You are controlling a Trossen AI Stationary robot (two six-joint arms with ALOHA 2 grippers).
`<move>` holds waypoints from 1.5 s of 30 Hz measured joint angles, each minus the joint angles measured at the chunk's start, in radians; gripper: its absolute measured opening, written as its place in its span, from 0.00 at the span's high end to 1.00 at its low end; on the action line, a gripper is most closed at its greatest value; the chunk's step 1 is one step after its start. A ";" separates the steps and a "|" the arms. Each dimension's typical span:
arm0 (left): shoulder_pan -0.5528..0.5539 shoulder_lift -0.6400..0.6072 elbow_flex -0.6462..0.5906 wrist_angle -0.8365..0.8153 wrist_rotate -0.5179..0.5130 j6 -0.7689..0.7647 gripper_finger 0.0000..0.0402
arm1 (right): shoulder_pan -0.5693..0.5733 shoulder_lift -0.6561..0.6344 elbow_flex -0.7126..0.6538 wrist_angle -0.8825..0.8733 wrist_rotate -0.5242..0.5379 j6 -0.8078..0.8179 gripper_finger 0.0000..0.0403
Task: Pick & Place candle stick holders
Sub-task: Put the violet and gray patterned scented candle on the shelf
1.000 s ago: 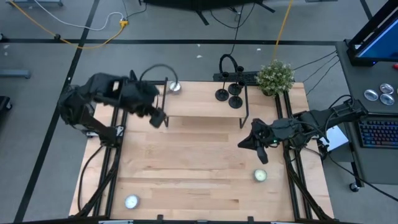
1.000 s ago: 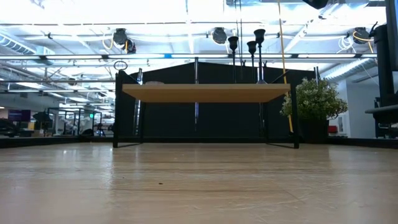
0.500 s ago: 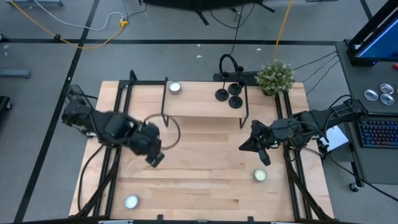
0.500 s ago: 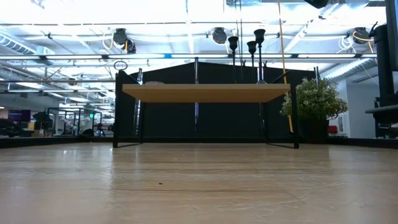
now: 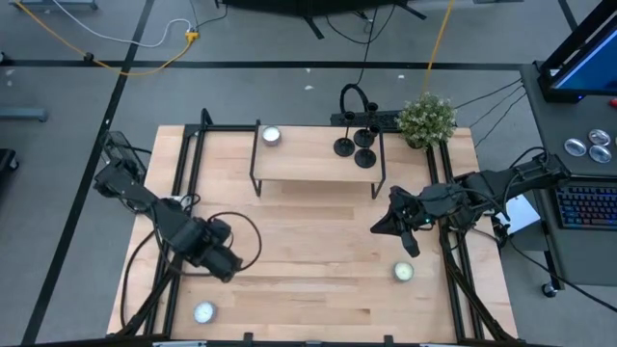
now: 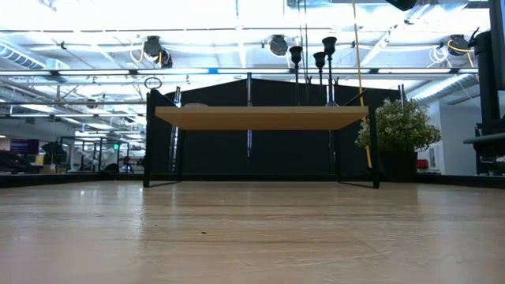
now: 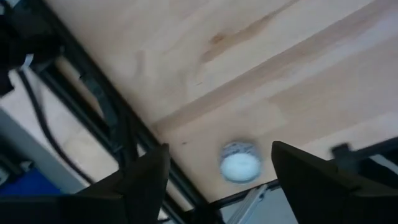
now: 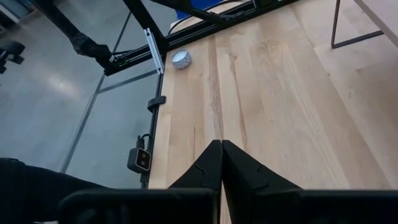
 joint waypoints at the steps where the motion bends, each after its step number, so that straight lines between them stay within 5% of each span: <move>1: -0.011 0.000 -0.016 0.006 0.016 -0.012 0.26 | 0.000 0.000 0.000 0.000 0.000 0.000 1.00; 10: -0.106 0.000 -0.170 0.224 0.135 -0.150 0.02 | 0.000 0.000 0.000 0.000 0.000 -0.014 1.00; 30: -0.285 0.000 -0.366 0.657 0.124 -0.506 0.02 | 0.000 0.000 0.000 0.002 0.001 -0.011 1.00; 45: -0.327 0.000 -0.495 0.876 0.081 -0.606 0.02 | 0.000 0.000 0.000 0.009 0.002 0.005 1.00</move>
